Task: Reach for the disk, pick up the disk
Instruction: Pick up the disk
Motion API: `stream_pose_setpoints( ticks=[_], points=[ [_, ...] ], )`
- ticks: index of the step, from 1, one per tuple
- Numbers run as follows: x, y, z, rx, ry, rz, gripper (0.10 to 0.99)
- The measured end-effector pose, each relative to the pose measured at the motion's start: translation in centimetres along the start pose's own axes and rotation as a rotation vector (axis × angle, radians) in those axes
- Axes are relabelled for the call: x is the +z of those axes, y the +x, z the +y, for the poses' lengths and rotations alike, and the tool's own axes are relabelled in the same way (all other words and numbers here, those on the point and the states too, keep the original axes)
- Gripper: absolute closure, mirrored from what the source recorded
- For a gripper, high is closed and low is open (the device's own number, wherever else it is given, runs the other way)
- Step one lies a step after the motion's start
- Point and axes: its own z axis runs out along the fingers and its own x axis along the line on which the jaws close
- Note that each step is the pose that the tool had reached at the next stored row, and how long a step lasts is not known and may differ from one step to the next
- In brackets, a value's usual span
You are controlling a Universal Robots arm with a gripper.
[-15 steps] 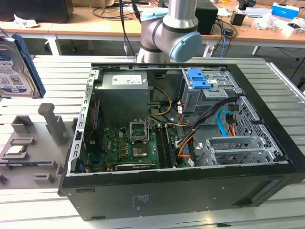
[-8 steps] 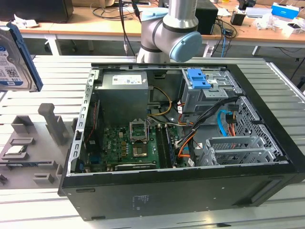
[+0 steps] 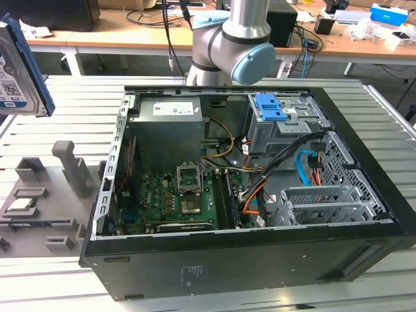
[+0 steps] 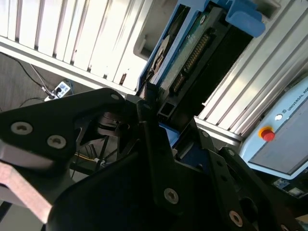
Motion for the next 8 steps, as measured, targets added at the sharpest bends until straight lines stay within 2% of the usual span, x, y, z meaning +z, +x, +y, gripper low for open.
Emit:
stream_pose_setpoints(
  ticks=[3,8],
  points=[
    [-1.04,0.01,0.00,0.000,0.000,0.0000,0.722],
    [-2.04,0.03,0.02,0.000,0.000,0.0000,0.722]
  ],
)
